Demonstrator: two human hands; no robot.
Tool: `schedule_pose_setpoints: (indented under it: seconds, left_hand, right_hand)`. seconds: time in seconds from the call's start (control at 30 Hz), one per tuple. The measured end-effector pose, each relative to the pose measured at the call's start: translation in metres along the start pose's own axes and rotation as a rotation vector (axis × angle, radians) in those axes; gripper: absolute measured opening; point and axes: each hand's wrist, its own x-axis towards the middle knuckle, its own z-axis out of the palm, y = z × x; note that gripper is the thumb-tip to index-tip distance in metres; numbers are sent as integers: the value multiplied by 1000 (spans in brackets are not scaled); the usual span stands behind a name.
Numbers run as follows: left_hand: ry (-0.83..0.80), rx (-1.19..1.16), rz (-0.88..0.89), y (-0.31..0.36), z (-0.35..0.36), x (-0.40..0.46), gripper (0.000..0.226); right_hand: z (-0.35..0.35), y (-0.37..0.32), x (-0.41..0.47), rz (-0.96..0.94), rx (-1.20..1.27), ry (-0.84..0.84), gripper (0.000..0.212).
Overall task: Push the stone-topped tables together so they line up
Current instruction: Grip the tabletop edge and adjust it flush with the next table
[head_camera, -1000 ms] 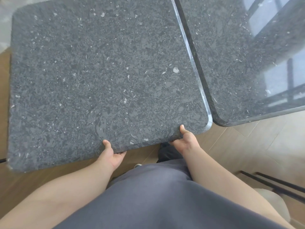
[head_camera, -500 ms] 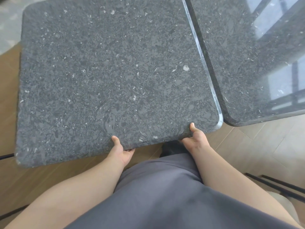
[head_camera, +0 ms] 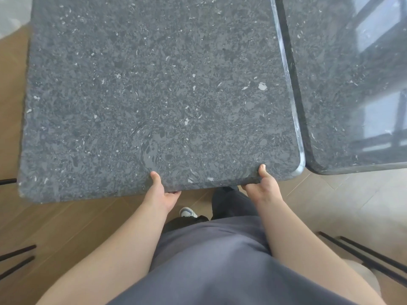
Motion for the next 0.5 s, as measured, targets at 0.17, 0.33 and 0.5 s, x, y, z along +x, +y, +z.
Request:
schedule_pose_setpoints:
  seconds: [0.17, 0.33, 0.5]
  left_hand:
    - [15, -37, -12, -4, 9, 3, 53]
    - [-13, -23, -23, 4, 4, -3, 57]
    - [-104, -60, -67, 9, -10, -13, 47]
  right_hand:
    - [4, -3, -2, 30, 29, -52, 23]
    - [6, -1, -13, 5, 11, -18, 29]
    - [8, 1, -26, -50, -26, -26, 20]
